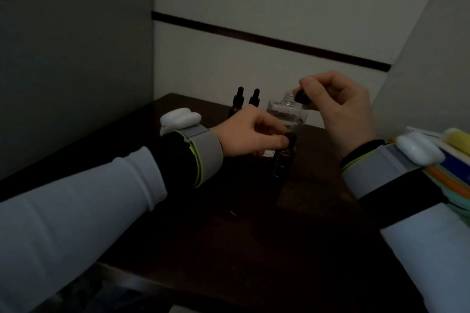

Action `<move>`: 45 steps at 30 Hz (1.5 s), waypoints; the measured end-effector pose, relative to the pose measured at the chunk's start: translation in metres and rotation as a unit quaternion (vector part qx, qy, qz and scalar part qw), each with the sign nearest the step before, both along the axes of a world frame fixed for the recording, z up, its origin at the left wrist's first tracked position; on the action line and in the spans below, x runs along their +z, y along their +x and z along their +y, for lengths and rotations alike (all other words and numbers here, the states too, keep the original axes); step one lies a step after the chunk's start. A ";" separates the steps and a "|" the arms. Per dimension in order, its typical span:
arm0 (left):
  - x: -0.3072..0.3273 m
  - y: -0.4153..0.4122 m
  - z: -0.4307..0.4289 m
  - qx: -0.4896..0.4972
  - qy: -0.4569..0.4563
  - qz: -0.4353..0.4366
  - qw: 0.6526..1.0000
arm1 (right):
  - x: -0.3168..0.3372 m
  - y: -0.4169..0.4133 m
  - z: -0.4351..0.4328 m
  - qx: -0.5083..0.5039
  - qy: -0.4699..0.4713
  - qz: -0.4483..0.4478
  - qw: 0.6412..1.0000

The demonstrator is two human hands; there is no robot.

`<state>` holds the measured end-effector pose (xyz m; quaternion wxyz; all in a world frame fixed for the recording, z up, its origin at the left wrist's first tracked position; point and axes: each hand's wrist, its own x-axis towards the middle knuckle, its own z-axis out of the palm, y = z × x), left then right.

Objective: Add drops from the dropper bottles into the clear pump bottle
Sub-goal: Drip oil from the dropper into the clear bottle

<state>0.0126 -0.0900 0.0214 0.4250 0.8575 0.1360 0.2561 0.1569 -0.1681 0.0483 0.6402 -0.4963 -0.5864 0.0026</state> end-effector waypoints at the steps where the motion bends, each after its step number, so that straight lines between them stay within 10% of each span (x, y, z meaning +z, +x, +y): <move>1: 0.000 0.000 0.000 -0.002 0.002 -0.002 1.000 | 0.000 0.000 0.000 0.003 -0.003 -0.004 1.000; 17: -0.003 0.002 0.001 0.002 -0.001 -0.011 1.000 | -0.001 0.000 -0.001 0.038 -0.018 -0.005 0.999; 23: -0.006 0.007 0.010 0.169 0.076 -0.179 0.966 | 0.006 -0.001 -0.002 0.004 0.055 0.067 0.996; 30: -0.014 0.022 0.017 0.184 0.101 -0.019 0.978 | 0.015 0.004 -0.004 -0.047 0.144 0.150 0.977; 45: -0.011 0.011 0.014 0.130 0.135 -0.065 0.980 | 0.004 0.001 -0.001 -0.088 0.012 -0.041 0.995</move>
